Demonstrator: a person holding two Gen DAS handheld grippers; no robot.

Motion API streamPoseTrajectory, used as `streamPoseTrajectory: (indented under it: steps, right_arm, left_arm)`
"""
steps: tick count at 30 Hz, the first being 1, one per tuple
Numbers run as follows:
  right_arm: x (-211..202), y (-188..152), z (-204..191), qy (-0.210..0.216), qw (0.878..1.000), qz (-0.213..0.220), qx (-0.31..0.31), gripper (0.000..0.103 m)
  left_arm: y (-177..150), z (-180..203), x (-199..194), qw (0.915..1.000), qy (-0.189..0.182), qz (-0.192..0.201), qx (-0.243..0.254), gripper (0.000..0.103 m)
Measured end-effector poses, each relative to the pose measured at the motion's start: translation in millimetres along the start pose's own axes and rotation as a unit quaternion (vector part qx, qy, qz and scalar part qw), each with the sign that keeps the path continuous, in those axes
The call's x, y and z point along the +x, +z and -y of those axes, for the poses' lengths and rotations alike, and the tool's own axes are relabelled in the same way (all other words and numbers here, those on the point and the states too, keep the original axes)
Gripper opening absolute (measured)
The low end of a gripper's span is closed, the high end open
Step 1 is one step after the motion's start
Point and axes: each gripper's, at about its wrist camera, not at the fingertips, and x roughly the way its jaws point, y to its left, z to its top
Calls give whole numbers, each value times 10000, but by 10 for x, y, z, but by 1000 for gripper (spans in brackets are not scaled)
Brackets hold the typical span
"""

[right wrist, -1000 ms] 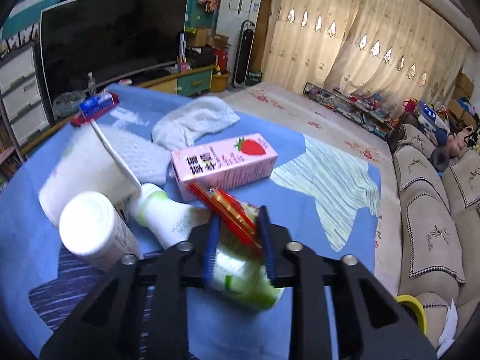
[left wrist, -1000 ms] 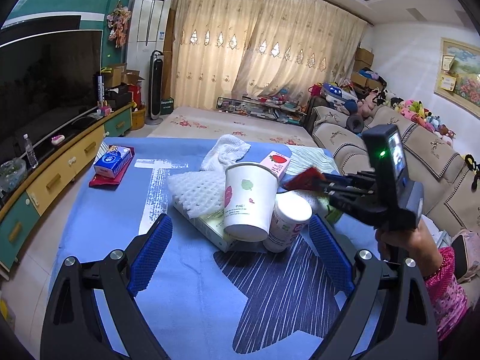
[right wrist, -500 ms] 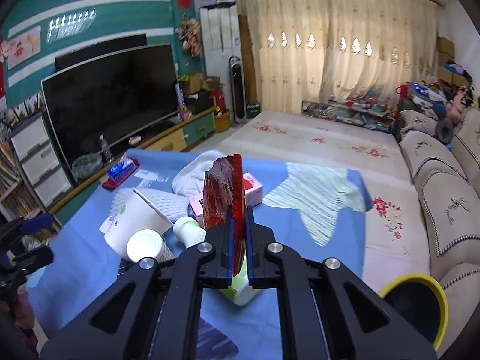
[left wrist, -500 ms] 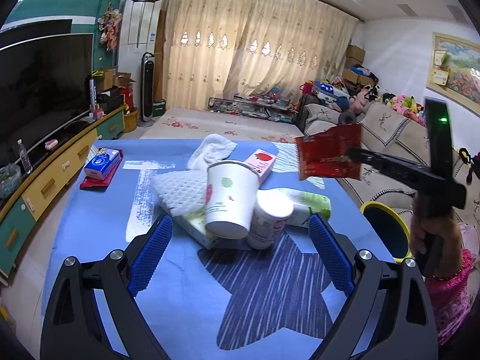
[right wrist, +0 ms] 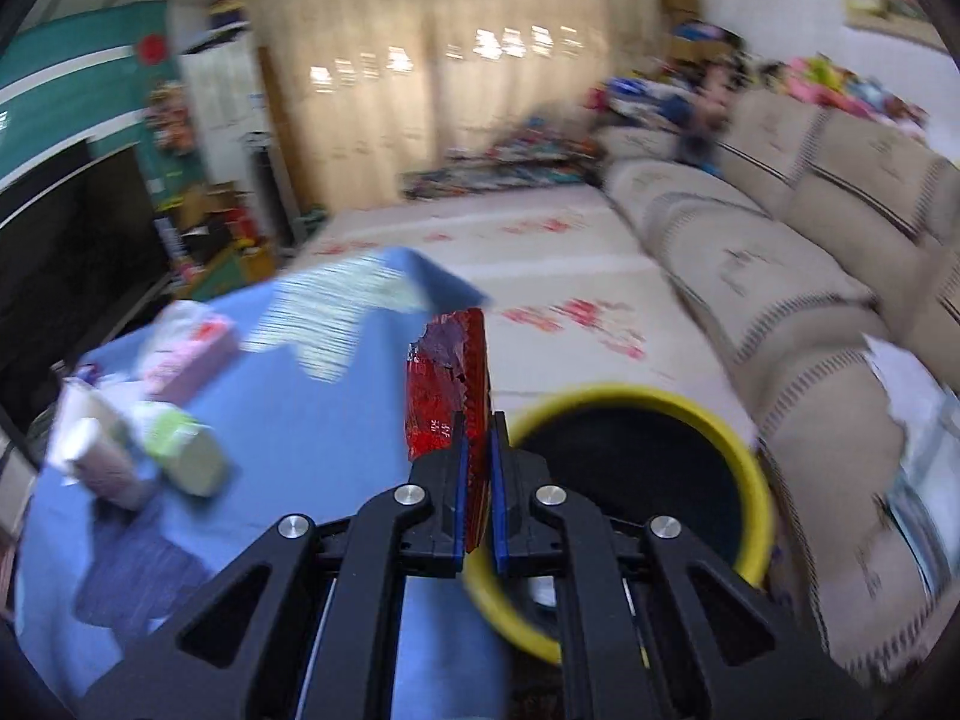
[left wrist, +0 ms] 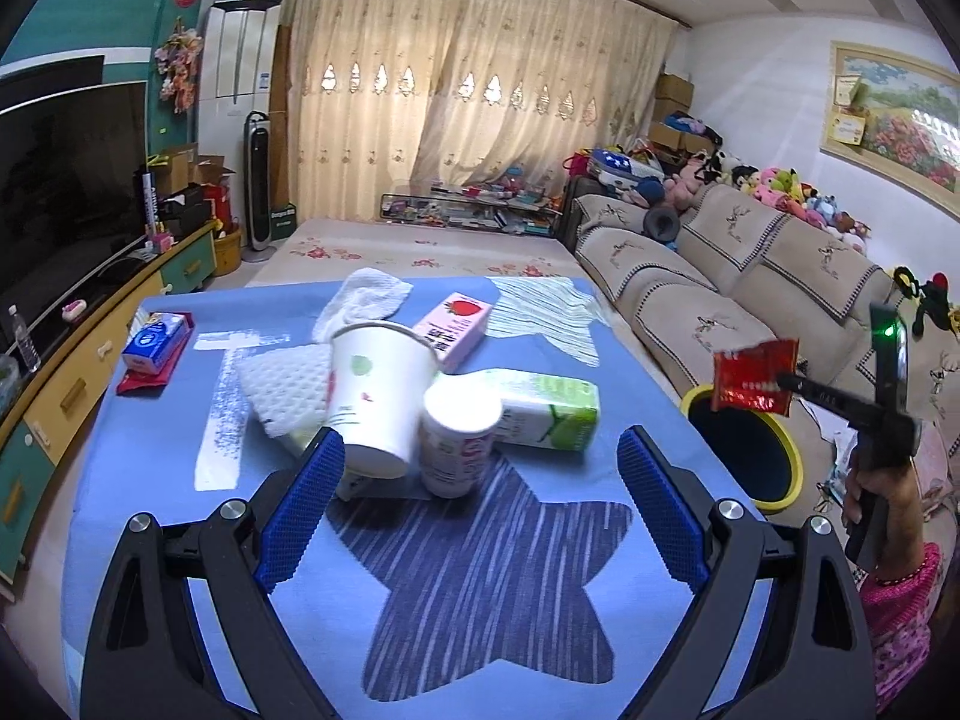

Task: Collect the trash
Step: 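Carry the red wrapper to the bin and open the right gripper, then reach the left gripper toward the white paper cup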

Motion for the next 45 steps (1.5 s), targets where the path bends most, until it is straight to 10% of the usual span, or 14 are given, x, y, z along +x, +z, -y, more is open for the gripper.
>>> streamPoseTrajectory:
  steps: [14, 19, 45]
  right_arm:
    - [542, -270, 522, -606, 9963, -495, 347, 11]
    - [523, -270, 524, -702, 9961, -432, 315, 40]
    - [443, -299, 259, -440, 9983, -350, 162, 50]
  left_arm:
    - [40, 419, 53, 9994, -71, -85, 338, 91]
    - [39, 466, 111, 9992, -110, -149, 361, 91]
    - [111, 245, 820, 9982, 341, -353, 336, 91]
